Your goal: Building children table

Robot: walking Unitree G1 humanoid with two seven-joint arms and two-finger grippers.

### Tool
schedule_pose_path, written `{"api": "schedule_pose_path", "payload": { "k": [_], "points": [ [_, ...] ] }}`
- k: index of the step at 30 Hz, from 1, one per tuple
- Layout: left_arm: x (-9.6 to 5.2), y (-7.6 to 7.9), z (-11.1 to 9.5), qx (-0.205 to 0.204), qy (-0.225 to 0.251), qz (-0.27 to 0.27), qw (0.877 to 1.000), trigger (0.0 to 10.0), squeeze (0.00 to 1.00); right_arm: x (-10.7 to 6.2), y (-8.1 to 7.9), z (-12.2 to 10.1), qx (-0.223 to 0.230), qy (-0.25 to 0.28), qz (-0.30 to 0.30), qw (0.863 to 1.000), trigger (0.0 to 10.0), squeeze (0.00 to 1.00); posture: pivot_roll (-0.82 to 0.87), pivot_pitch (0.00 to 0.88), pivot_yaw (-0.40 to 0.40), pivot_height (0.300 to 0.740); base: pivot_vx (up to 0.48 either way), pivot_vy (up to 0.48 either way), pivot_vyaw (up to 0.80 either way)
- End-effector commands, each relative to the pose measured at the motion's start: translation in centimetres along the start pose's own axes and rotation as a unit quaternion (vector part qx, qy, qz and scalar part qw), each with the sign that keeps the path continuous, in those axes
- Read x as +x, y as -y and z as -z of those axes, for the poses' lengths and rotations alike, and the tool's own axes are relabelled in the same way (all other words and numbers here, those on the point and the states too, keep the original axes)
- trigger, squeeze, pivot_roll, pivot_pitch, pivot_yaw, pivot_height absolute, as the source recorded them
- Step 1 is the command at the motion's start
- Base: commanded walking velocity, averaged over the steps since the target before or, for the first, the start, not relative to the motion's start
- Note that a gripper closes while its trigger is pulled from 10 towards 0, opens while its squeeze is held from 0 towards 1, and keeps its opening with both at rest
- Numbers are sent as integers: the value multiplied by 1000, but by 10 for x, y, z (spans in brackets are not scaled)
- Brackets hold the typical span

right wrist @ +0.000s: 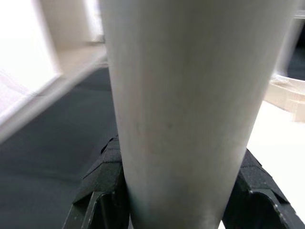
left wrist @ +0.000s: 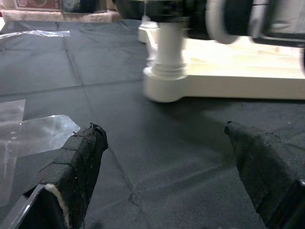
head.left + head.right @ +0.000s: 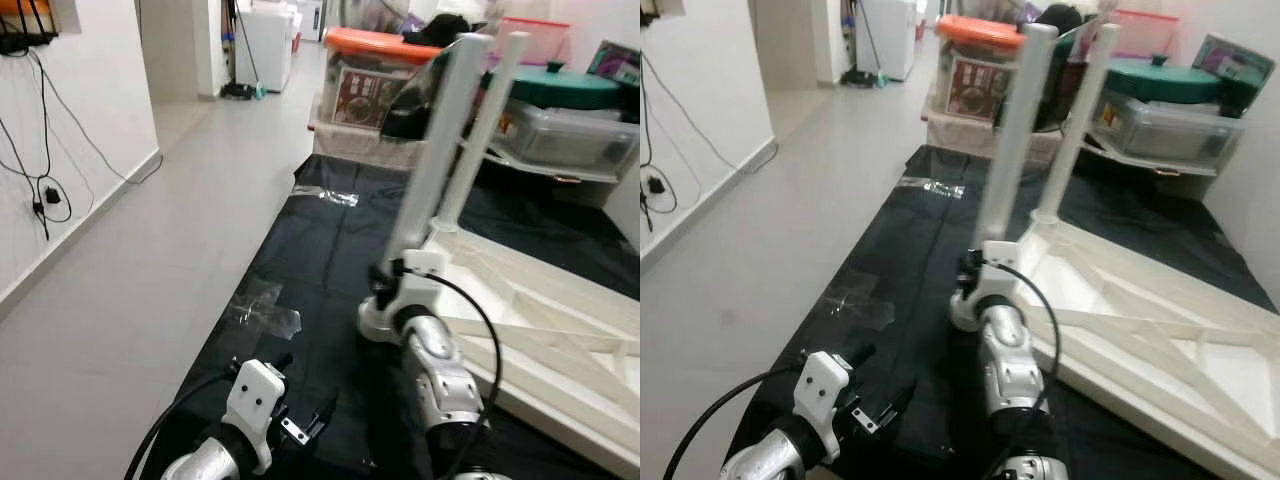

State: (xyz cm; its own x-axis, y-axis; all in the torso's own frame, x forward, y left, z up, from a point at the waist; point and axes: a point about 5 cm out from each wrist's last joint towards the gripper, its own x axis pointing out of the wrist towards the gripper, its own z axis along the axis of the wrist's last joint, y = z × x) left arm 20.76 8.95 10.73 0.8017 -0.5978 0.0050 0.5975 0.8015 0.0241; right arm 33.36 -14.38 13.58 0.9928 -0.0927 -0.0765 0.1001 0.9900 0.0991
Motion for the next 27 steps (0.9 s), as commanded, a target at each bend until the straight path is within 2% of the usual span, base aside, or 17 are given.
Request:
{"api": "schedule_pose_path", "payload": {
  "k": [1,4,5,7,8,10,11,12,13,17,18,21,22,24,25,26,27],
  "points": [
    [0,1,3,-1,-7,7,1000,10000,0,-14,1,13,36,-31,66,997,0,0,230,0,-121,740,0,0,0],
    [0,2,3,-1,-8,8,1000,10000,0,-14,-7,13,44,-29,52,997,0,0,228,0,-123,740,0,0,0],
    [0,2,3,-1,-8,8,1000,10000,0,-12,-15,11,44,-22,28,998,10000,0,230,0,-123,740,0,0,0],
    [0,2,3,-1,-8,8,1000,10000,0,-10,-19,10,43,-17,13,999,10000,0,230,0,-123,740,0,0,0],
    [0,2,3,-1,-8,8,1000,10000,0,-8,-26,4,45,5,-16,999,10000,1000,231,0,-123,740,0,0,0],
    [1,1,3,-1,-8,8,1000,10000,0,-4,-33,-6,43,41,-50,997,10000,1000,231,0,-123,740,0,0,0],
    [1,1,3,-1,-8,8,1000,10000,0,-2,-33,-11,37,59,-60,996,10000,600,231,0,-123,740,0,0,0],
    [1,1,3,-1,-8,8,1000,10000,0,-2,-33,-11,37,59,-60,996,10000,600,231,0,-123,740,0,0,0],
    [1,1,3,-1,-8,8,1000,10000,0,5,-31,-19,51,73,-100,991,10000,0,231,0,-123,740,0,0,0],
    [2,1,3,-1,-8,9,1000,10000,0,17,-28,-33,92,71,-227,967,10000,0,229,0,-120,740,0,0,0],
    [2,1,3,-1,-8,9,1000,10000,0,17,-28,-33,92,71,-227,967,10000,0,229,0,-120,740,0,0,0],
    [2,1,3,-1,-9,10,1000,10000,0,20,-21,-43,74,33,-393,916,10000,0,226,0,-118,740,0,0,0],
    [2,1,3,-1,-9,10,1000,10000,0,20,-21,-43,74,33,-393,916,10000,0,226,0,-118,740,0,0,0],
    [3,1,4,-1,-9,13,1000,10000,0,15,-18,-44,52,-10,-516,855,10000,0,232,0,-124,740,0,0,0],
    [3,1,4,-1,-9,13,1000,10000,0,15,-18,-44,52,-10,-516,855,10000,0,232,0,-124,740,0,0,0],
    [3,1,4,0,-9,13,1000,10000,0,10,-18,-44,40,-28,-570,820,10000,0,232,0,-124,740,0,0,0],
    [3,1,4,0,-9,13,1000,10000,0,10,-18,-44,40,-28,-570,820,10000,0,232,0,-124,740,0,0,0]
  ]
}}
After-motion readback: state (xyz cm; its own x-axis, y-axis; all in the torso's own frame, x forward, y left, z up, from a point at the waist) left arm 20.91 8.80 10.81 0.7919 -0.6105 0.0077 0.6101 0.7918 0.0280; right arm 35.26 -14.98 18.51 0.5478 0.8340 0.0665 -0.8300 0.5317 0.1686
